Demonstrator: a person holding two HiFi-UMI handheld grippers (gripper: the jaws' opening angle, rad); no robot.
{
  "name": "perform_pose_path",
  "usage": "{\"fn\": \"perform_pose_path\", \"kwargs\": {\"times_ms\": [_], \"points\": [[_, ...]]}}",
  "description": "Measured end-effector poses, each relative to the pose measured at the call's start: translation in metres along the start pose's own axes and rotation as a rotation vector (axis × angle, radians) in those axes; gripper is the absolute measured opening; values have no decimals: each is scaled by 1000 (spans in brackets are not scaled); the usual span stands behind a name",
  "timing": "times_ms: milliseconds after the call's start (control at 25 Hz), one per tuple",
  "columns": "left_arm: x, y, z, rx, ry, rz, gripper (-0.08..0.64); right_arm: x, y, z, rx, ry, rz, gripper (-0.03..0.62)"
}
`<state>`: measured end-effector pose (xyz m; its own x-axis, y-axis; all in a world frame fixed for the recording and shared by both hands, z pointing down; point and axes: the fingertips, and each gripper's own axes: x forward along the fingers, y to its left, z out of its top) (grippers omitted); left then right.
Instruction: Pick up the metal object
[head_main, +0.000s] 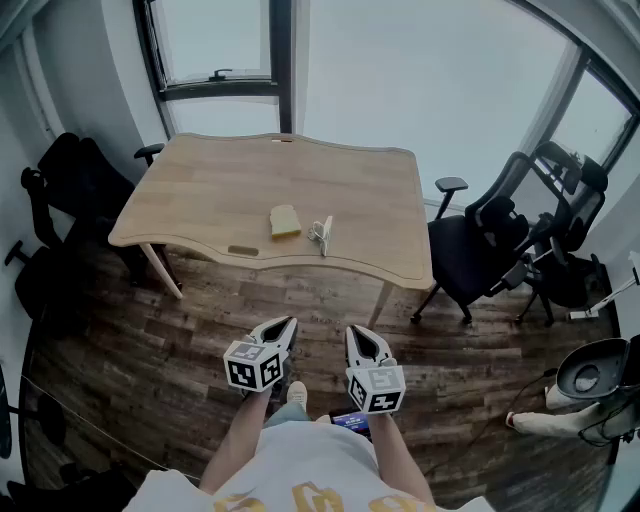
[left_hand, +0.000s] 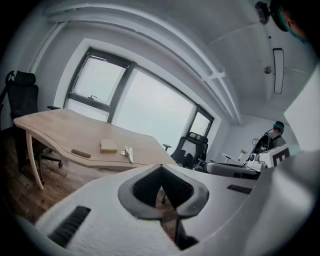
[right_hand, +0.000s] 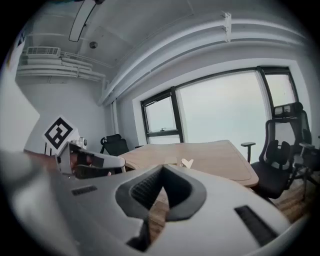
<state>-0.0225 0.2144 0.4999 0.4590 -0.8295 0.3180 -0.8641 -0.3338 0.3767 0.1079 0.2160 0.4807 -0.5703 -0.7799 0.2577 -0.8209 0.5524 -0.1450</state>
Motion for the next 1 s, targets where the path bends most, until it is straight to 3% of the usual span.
{"fn": "perform_pose_path", "kwargs": {"times_ms": [640, 1000], "points": [[19, -17, 14, 6, -34, -17, 20, -19, -20, 10, -30, -59, -28, 11], [68, 20, 32, 0, -17, 6, 18, 40, -49, 5, 14, -7, -21, 11]]}}
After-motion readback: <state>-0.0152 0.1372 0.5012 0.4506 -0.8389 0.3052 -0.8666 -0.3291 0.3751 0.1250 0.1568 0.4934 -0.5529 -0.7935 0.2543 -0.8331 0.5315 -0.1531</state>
